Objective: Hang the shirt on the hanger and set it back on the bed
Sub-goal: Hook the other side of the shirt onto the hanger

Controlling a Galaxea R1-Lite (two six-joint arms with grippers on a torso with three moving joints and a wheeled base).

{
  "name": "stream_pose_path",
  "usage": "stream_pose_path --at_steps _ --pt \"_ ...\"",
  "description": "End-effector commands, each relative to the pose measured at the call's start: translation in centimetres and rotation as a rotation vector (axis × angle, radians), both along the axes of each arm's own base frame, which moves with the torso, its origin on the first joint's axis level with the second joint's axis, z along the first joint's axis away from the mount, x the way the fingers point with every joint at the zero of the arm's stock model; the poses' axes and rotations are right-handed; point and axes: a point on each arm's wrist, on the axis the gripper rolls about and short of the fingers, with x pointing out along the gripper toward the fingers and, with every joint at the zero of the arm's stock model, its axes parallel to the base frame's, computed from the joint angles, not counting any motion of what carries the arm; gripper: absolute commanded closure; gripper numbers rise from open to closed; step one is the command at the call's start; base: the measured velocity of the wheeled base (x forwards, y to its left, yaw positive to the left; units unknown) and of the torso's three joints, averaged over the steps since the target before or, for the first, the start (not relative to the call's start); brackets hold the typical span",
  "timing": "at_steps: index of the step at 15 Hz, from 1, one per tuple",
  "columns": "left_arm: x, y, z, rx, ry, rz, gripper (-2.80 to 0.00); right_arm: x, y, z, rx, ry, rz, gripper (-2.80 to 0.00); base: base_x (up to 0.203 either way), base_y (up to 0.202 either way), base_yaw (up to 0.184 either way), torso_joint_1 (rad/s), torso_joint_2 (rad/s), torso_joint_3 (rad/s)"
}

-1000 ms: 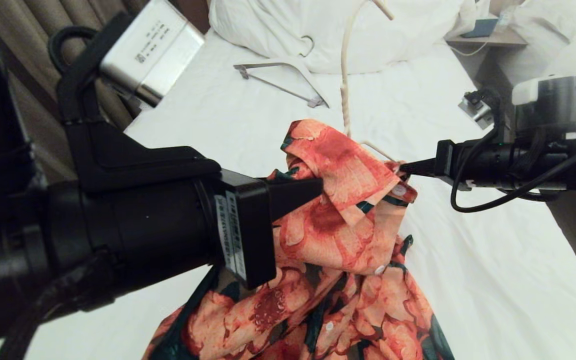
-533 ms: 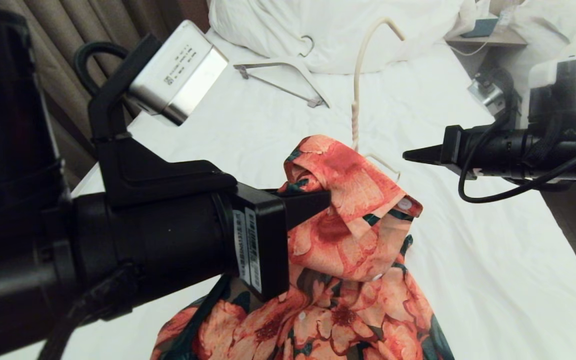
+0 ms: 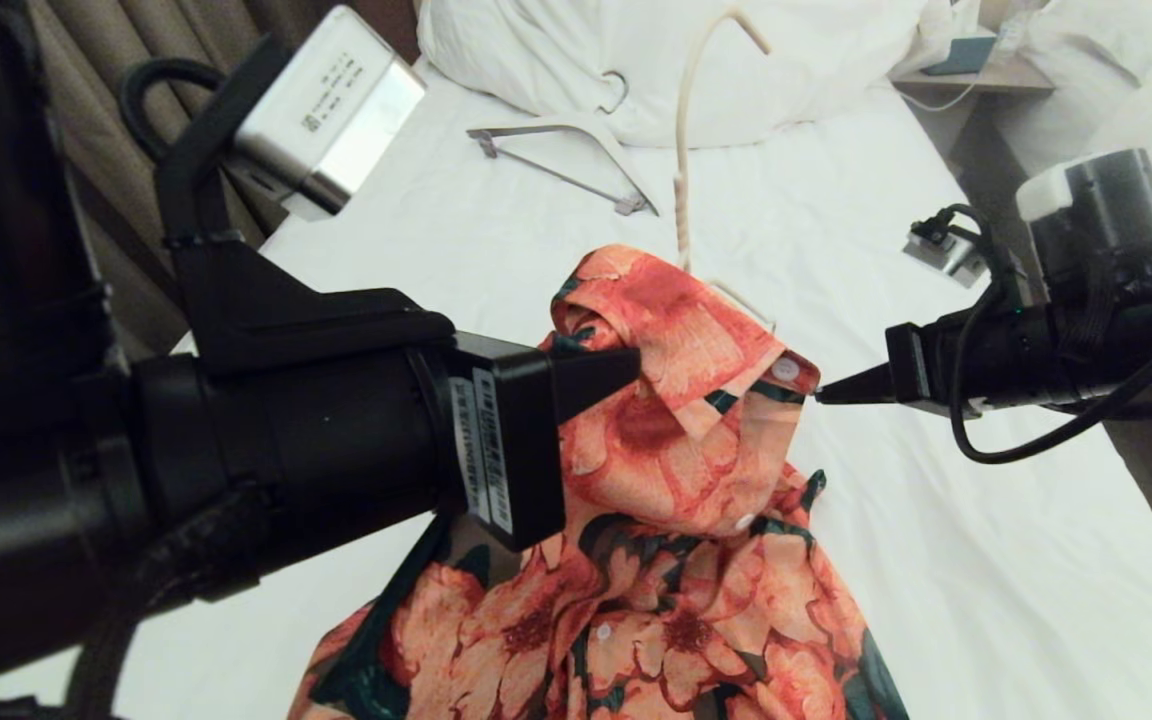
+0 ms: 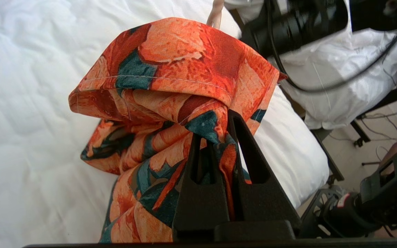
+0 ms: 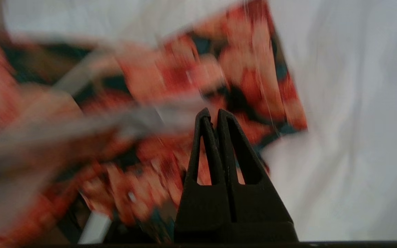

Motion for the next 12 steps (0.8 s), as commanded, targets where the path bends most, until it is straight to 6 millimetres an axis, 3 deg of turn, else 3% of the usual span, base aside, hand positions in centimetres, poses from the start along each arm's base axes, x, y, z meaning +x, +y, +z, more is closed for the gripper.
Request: stream_pose_path --at_steps 1,4,8,12 --pt "-0.1 0.5 0.5 -0.021 -0.011 0.010 0.00 -0.3 0.2 -0.4 -0.038 0.024 0.034 -2.80 0.000 0.000 0.000 0.000 0.00 0.000" --pt "-0.3 0.9 0.8 -0.031 -0.018 0.011 0.00 0.1 2.1 -2.1 -0.064 0.067 0.098 -2.80 0.000 0.000 0.000 0.000 0.00 0.000" --pt "-0.5 1.3 1.1 -0.041 -0.026 0.011 0.00 1.4 5.3 -4.0 -0.114 0.001 0.186 -2.80 0.000 0.000 0.000 0.000 0.00 0.000" --pt "-0.6 1.5 1.3 -0.046 -0.030 0.009 0.00 1.9 6.9 -4.4 -0.111 -0.049 0.206 -2.80 0.000 0.000 0.000 0.000 0.00 0.000"
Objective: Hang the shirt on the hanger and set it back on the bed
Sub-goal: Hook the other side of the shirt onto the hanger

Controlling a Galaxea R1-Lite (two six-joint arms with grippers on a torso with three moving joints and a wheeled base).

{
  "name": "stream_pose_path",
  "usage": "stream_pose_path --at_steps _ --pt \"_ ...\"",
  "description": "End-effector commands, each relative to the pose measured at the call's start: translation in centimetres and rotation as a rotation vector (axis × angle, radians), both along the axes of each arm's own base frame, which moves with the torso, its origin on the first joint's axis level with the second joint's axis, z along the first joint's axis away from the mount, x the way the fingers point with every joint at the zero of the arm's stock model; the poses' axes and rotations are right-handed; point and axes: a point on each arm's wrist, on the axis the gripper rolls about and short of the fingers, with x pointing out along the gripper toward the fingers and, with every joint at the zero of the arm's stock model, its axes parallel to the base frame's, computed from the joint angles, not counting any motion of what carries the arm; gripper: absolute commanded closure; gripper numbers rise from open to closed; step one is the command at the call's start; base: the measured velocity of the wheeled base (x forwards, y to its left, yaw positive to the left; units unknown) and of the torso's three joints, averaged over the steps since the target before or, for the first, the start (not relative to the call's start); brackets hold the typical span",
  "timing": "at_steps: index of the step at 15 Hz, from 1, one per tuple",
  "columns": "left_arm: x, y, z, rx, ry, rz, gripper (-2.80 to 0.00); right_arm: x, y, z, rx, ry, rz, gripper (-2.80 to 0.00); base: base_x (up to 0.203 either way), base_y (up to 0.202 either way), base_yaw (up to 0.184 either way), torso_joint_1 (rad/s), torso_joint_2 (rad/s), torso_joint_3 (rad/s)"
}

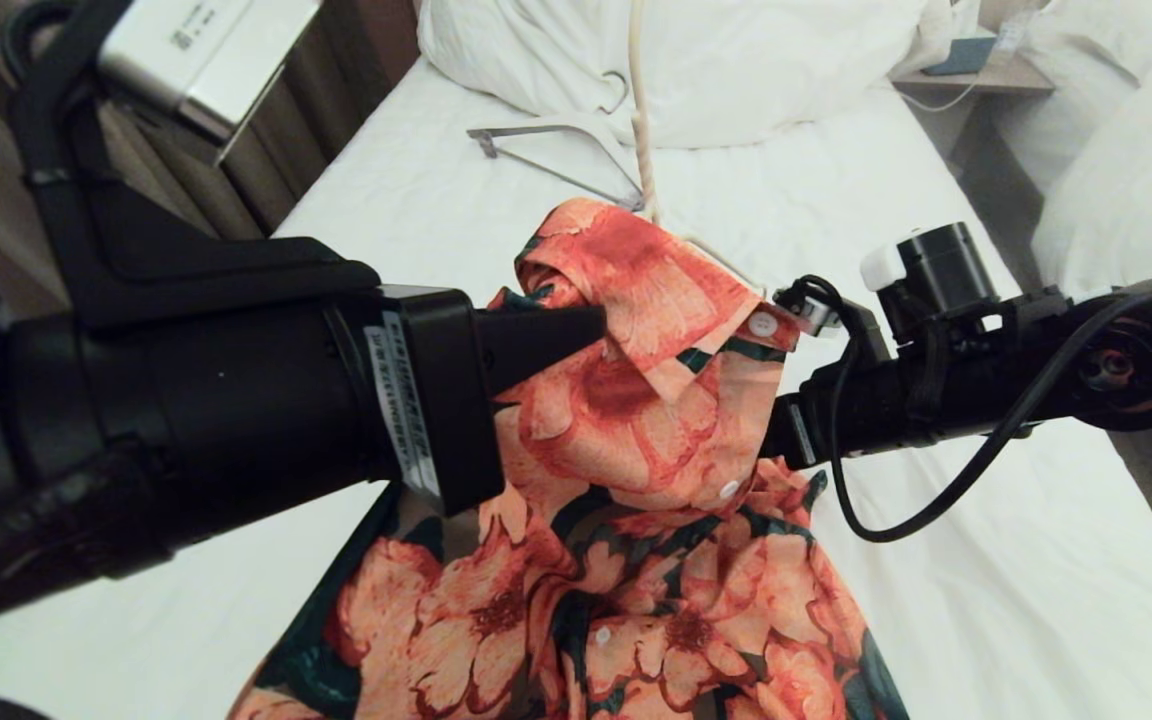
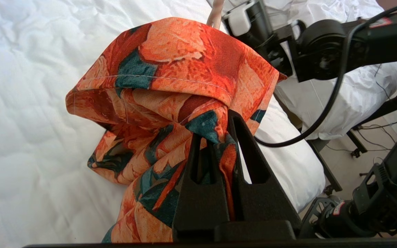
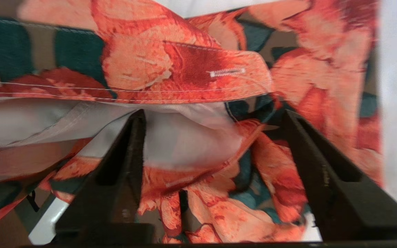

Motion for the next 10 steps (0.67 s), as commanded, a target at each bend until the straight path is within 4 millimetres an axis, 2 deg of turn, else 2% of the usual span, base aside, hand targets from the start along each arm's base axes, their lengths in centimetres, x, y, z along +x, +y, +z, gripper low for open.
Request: stream_pose_path --at_steps 1,6,10 --pt "-0.1 0.1 0.1 -0.006 -0.002 0.001 0.00 0.3 0.4 -0.7 -0.008 0.017 0.007 -2.80 0.000 0.000 0.000 0.000 0.00 0.000" --pt "-0.1 0.2 0.2 -0.008 -0.003 0.001 0.00 1.1 1.0 -0.9 0.029 -0.036 0.003 -2.80 0.000 0.000 0.000 0.000 0.00 0.000" --pt "-0.1 0.1 0.1 -0.007 -0.003 0.001 0.00 1.0 2.4 -1.7 0.027 -0.015 0.030 -2.80 0.000 0.000 0.000 0.000 0.00 0.000"
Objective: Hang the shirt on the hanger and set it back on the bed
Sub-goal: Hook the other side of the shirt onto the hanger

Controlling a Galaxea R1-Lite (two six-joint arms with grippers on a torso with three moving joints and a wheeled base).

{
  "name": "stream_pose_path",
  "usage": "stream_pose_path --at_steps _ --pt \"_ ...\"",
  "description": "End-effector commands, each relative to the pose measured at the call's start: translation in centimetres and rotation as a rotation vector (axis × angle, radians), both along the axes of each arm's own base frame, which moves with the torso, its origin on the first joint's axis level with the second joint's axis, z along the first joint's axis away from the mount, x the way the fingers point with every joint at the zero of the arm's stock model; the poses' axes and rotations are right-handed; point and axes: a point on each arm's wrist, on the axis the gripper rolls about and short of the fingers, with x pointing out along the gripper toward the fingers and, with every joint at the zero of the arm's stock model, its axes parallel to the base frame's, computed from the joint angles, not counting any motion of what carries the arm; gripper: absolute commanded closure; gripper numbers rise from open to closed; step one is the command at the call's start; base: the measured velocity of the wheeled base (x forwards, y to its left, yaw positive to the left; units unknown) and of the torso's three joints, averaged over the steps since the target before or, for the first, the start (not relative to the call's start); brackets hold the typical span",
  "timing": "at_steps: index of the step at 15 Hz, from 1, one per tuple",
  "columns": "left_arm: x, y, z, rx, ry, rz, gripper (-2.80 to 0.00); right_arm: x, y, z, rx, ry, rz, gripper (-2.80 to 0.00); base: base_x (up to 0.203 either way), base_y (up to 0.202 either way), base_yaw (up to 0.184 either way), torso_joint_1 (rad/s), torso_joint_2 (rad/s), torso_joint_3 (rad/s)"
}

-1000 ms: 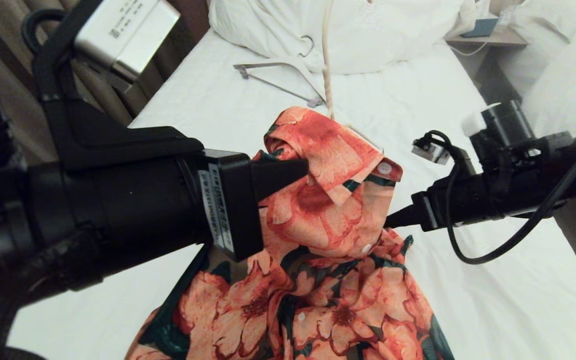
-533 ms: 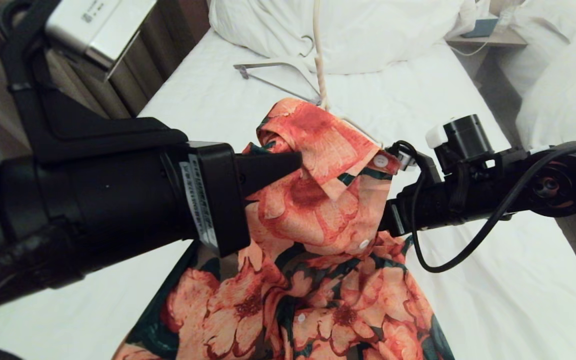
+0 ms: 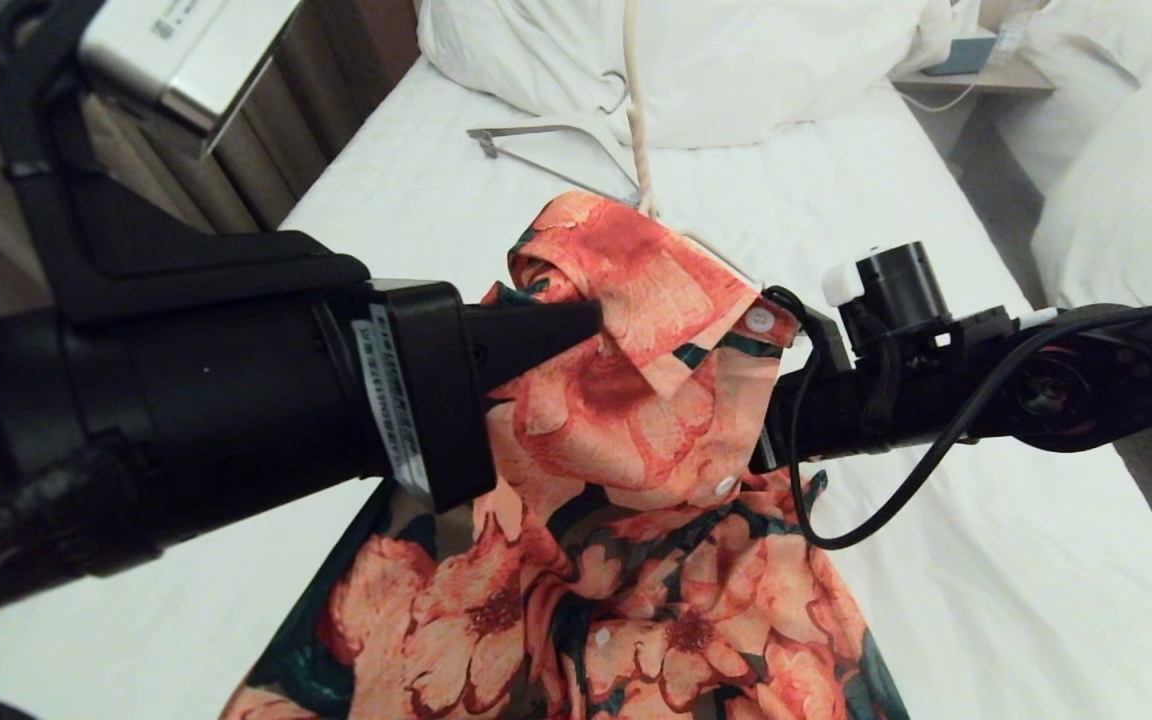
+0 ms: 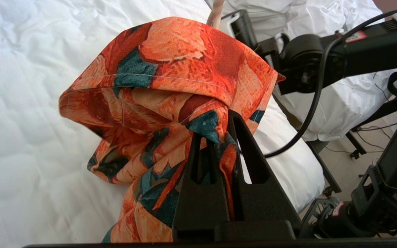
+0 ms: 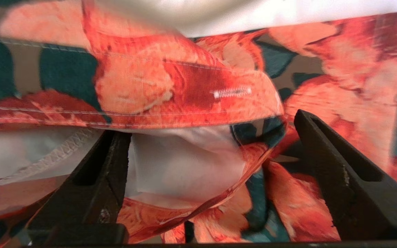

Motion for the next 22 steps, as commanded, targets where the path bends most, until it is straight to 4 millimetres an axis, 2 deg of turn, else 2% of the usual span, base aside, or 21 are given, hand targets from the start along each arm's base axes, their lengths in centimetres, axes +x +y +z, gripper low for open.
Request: stream_pose_path --at_steps 1,2,10,14,18,22 --pt "0.0 0.0 0.0 -0.003 0.000 0.002 0.00 0.1 0.7 -0.8 -0.009 0.021 0.016 -2.80 0.000 0.000 0.000 0.000 0.00 0.000" --pt "0.0 0.0 0.0 -0.003 0.000 0.003 0.00 0.0 0.9 -0.9 -0.010 0.022 0.023 0.00 0.000 0.000 0.000 0.000 0.00 0.000" --pt "0.1 0.0 0.0 -0.004 -0.001 0.008 0.00 0.4 1.2 0.0 0.115 0.057 -0.061 0.00 0.000 0.000 0.000 0.000 0.00 0.000" --pt "0.2 -0.1 0.1 -0.004 0.001 0.005 0.00 1.9 -1.2 0.4 0.165 0.056 -0.209 0.00 0.000 0.000 0.000 0.000 0.00 0.000" --pt "0.2 -0.2 0.1 -0.007 0.007 0.001 0.00 2.5 -2.9 0.7 0.173 0.044 -0.262 0.00 0.000 0.000 0.000 0.000 0.00 0.000" --pt "-0.1 -1.3 -0.5 0.001 0.041 -0.032 0.00 3.1 -4.5 1.9 0.205 0.023 -0.320 0.00 0.000 0.000 0.000 0.000 0.00 0.000"
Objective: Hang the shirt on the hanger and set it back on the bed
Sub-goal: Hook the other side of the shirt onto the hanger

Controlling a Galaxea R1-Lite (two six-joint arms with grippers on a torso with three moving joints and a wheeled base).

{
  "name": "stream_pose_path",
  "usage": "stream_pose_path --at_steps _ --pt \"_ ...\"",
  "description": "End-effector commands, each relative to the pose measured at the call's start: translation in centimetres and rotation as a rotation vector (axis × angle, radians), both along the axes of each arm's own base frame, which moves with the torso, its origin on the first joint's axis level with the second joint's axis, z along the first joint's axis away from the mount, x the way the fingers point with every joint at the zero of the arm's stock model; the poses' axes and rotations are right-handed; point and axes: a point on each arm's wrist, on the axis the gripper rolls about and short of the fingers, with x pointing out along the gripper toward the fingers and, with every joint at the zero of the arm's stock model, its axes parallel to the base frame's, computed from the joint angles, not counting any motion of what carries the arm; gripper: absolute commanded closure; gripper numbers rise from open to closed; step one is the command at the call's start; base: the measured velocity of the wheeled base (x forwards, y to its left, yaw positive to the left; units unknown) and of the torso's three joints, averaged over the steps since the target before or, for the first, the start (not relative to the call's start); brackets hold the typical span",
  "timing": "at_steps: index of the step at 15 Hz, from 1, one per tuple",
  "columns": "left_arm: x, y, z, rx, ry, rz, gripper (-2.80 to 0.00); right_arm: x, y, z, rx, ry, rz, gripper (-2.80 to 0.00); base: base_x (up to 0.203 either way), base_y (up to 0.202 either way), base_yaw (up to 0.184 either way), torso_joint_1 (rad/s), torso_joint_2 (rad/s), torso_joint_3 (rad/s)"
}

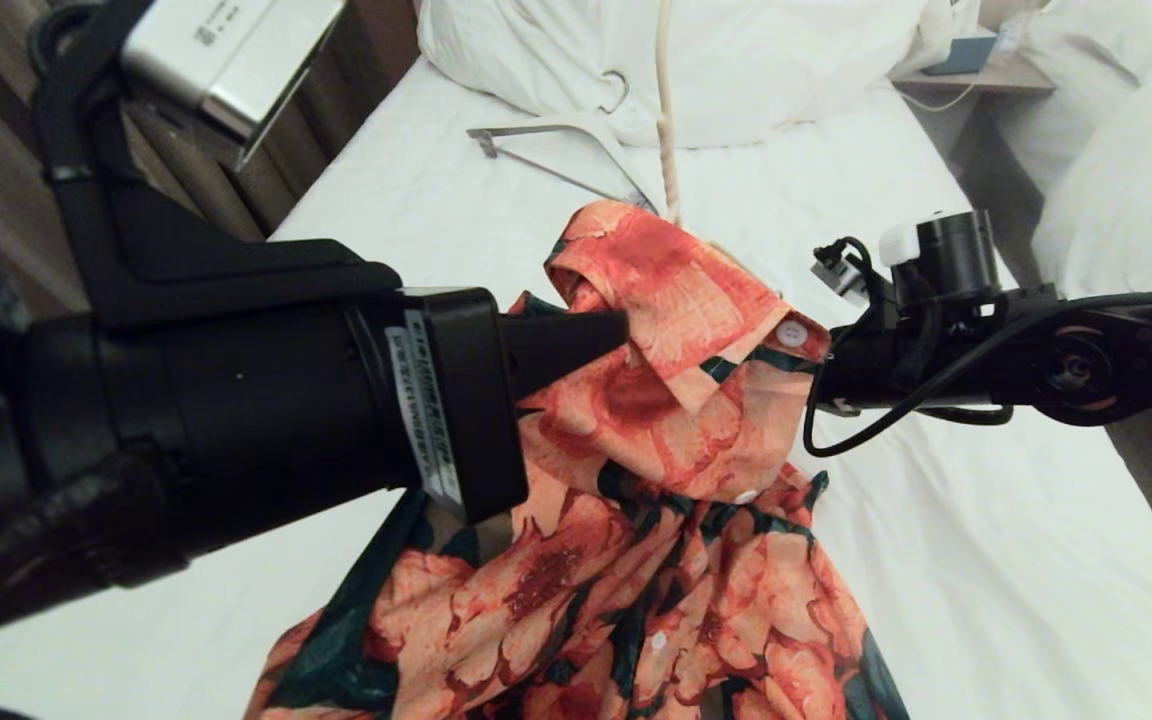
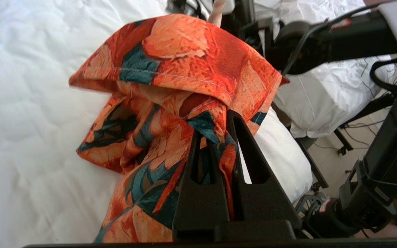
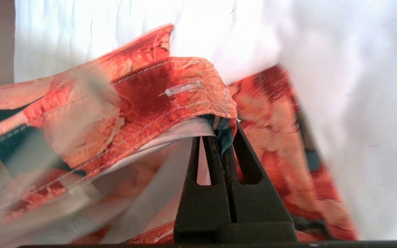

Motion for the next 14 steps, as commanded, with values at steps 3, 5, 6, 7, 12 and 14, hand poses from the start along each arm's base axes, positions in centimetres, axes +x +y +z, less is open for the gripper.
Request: stream_pose_path --at_steps 3,5,6,7,12,14 --pt "0.4 -1.1 -0.9 0.032 0.020 -0.001 0.00 0.3 -1.4 0.8 0.009 -0.020 -0.038 0.00 0.000 0.000 0.000 0.000 0.00 0.000" --pt "0.5 -1.3 -1.2 0.041 0.025 -0.002 0.00 0.5 -2.2 0.9 0.010 -0.023 -0.059 0.00 0.000 0.000 0.000 0.000 0.00 0.000" --pt "0.6 -1.5 -1.3 0.046 0.029 -0.001 0.00 0.4 -2.4 1.1 0.012 -0.028 -0.063 0.00 0.000 0.000 0.000 0.000 0.00 0.000" --pt "0.7 -1.6 -1.6 0.056 0.034 -0.003 0.00 0.4 -2.6 1.3 0.014 -0.034 -0.068 0.00 0.000 0.000 0.000 0.000 0.00 0.000" --pt "1.0 -2.3 -2.3 0.079 0.044 0.000 0.00 -0.5 -3.2 2.8 0.026 -0.065 -0.078 0.00 0.000 0.000 0.000 0.000 0.00 0.000" --pt "1.0 -2.2 -2.3 0.077 0.042 0.002 0.00 -1.0 -3.3 3.4 0.030 -0.075 -0.076 0.00 0.000 0.000 0.000 0.000 0.00 0.000"
